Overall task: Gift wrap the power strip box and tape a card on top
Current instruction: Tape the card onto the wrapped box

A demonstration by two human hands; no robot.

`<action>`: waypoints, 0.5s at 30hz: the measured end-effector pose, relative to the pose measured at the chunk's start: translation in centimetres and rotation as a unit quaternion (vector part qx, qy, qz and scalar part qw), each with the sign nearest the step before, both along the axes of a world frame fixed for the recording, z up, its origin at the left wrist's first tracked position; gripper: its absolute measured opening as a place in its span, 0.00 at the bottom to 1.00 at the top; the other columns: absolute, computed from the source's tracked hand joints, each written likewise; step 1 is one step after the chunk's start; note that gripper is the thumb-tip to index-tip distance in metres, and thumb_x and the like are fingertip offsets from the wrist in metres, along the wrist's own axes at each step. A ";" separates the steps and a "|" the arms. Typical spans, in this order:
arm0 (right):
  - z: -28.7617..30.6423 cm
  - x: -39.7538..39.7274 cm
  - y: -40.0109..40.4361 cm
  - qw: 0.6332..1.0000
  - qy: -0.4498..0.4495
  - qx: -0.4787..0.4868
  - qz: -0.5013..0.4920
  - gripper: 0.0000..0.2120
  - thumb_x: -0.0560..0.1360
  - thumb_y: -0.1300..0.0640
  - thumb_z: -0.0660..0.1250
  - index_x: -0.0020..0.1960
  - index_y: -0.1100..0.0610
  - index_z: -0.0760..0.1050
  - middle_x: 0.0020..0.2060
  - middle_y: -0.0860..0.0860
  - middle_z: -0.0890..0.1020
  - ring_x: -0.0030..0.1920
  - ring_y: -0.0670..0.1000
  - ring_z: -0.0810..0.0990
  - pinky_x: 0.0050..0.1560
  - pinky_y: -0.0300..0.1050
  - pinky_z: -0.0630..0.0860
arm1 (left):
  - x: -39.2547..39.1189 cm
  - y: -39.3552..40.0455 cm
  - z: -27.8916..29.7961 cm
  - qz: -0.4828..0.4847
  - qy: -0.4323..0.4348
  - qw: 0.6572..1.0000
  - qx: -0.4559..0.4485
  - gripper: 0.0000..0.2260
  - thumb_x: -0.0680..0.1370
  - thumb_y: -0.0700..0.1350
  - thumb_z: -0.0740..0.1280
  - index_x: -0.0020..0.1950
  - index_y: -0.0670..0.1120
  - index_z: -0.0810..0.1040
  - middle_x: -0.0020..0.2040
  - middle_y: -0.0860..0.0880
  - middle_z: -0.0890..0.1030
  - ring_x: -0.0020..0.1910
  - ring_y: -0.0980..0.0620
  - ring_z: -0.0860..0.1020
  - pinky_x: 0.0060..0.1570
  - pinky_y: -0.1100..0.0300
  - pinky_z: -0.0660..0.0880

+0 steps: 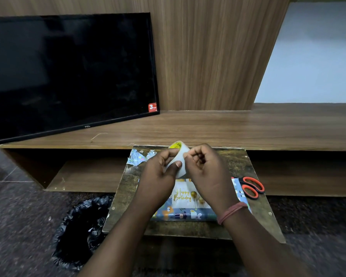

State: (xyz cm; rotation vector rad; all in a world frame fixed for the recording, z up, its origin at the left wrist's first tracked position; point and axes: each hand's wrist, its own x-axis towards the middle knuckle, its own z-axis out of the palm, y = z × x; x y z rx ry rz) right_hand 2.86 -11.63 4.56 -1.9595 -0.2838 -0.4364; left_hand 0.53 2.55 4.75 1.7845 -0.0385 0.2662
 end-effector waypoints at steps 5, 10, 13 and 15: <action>0.0 -0.1 1.3 0.953 0.218 0.208 -0.020 0.15 0.76 0.51 0.73 0.60 0.52 0.74 0.52 0.52 0.81 0.51 0.53 0.83 0.48 0.59 0.83 | 0.2 -1.1 -0.3 -0.013 0.047 0.992 -0.120 0.13 0.81 0.30 0.63 0.61 0.45 0.73 0.52 0.48 0.87 0.51 0.51 0.85 0.49 0.60 0.80; 0.4 -0.3 1.5 0.949 0.222 0.222 0.028 0.08 0.77 0.55 0.64 0.52 0.50 0.81 0.46 0.52 0.86 0.46 0.53 0.84 0.53 0.62 0.81 | 0.4 -1.8 -0.3 -0.064 0.071 0.968 -0.232 0.16 0.78 0.32 0.65 0.64 0.41 0.74 0.56 0.40 0.85 0.54 0.43 0.84 0.49 0.54 0.81; 0.2 -0.2 1.3 0.959 0.201 0.192 0.052 0.16 0.73 0.51 0.63 0.59 0.48 0.80 0.49 0.50 0.86 0.50 0.53 0.85 0.54 0.62 0.81 | 0.4 -1.7 -0.1 -0.093 0.080 0.937 -0.326 0.17 0.76 0.36 0.63 0.65 0.39 0.76 0.56 0.36 0.84 0.53 0.42 0.84 0.51 0.52 0.81; -0.1 -0.3 1.5 0.978 0.162 0.120 0.050 0.22 0.73 0.48 0.64 0.68 0.46 0.75 0.53 0.47 0.85 0.51 0.47 0.84 0.55 0.57 0.82 | 0.4 -1.5 0.3 -0.082 0.083 0.918 -0.378 0.10 0.81 0.38 0.62 0.61 0.38 0.77 0.52 0.37 0.85 0.51 0.43 0.84 0.50 0.52 0.80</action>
